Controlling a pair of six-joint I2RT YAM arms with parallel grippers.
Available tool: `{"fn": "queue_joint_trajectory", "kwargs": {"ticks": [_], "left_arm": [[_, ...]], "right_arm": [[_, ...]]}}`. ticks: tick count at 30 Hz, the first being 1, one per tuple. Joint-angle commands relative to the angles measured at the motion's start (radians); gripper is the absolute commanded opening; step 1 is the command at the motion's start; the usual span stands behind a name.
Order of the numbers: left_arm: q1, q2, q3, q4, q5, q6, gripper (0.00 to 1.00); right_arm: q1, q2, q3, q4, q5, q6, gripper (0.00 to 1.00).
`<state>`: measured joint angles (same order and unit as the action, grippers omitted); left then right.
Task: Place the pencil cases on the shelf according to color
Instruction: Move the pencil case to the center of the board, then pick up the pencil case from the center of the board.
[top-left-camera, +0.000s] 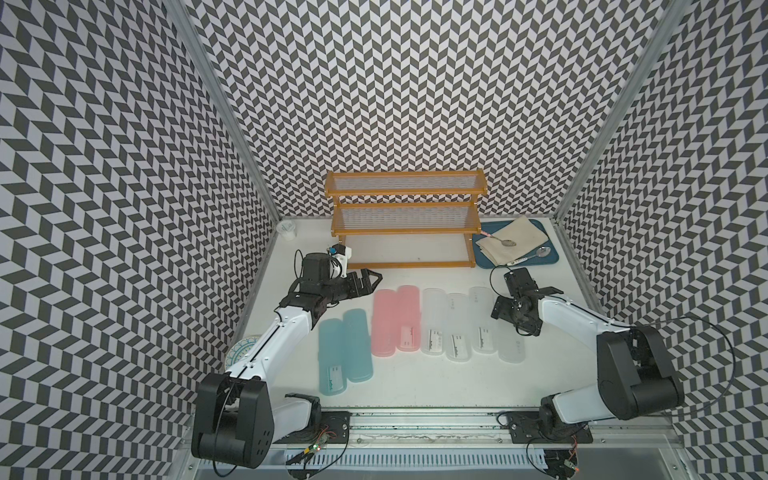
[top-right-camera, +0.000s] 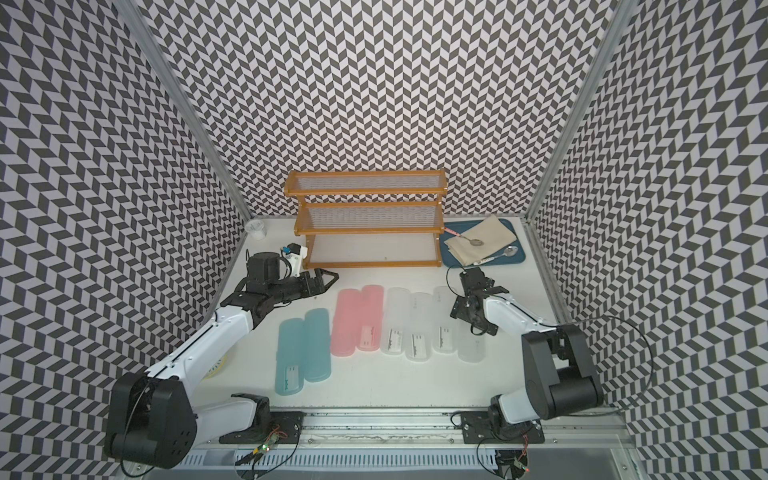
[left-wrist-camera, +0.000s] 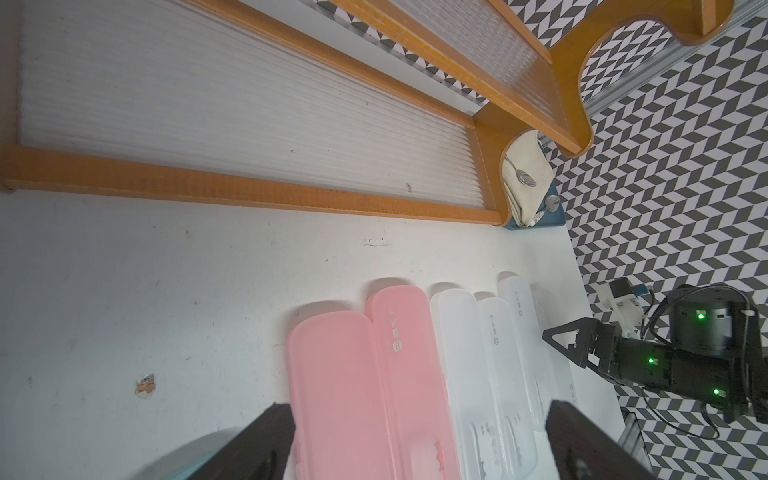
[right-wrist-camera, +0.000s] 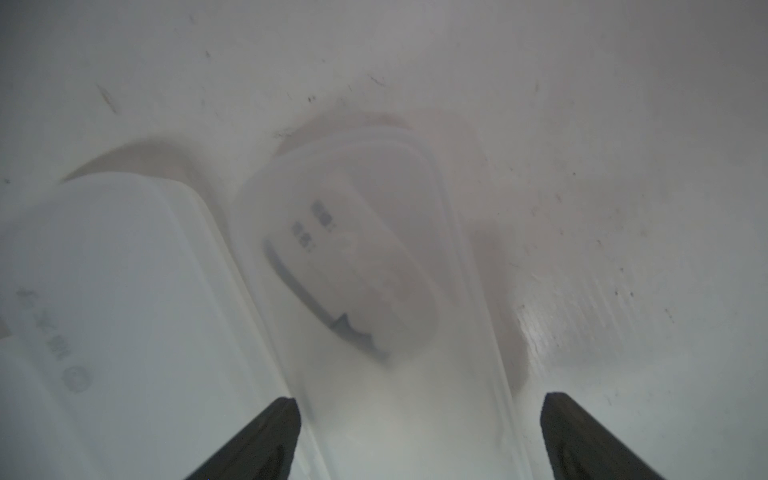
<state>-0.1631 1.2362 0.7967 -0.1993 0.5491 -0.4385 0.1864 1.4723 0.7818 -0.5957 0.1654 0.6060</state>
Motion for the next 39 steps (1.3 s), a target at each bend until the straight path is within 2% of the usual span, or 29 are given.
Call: {"fn": "queue_joint_trajectory", "kwargs": {"ticks": [1,8,10,13,17,25,32,39], "left_arm": [[-0.004,0.009,0.012,-0.012,-0.014,0.018,1.0],[-0.004,0.022,0.02,-0.018,-0.026,0.023,1.0],[-0.004,0.025,0.024,-0.023,-0.032,0.026,1.0],[-0.004,0.029,0.025,-0.028,-0.038,0.027,1.0],[-0.006,0.032,0.025,-0.031,-0.035,0.027,1.0],[-0.008,0.009,0.016,-0.01,-0.002,0.018,1.0],[-0.013,0.011,0.016,-0.007,0.01,0.015,1.0],[-0.016,0.005,0.012,-0.008,0.008,0.015,1.0]], "right_arm": [[-0.045,0.031,-0.003,0.06,0.008,-0.042,0.92],[-0.074,0.141,0.057,0.118,-0.005,-0.105,0.83],[-0.075,0.173,0.1,0.114,0.003,-0.114,0.84],[-0.075,0.188,0.167,0.072,0.02,-0.118,0.91],[-0.072,0.105,0.139,0.033,0.046,-0.069,1.0],[-0.025,-0.121,-0.065,0.023,-0.021,0.009,1.0],[-0.013,-0.16,-0.119,0.027,-0.034,0.015,1.0],[-0.007,-0.139,-0.136,0.074,-0.069,-0.01,1.0]]}}
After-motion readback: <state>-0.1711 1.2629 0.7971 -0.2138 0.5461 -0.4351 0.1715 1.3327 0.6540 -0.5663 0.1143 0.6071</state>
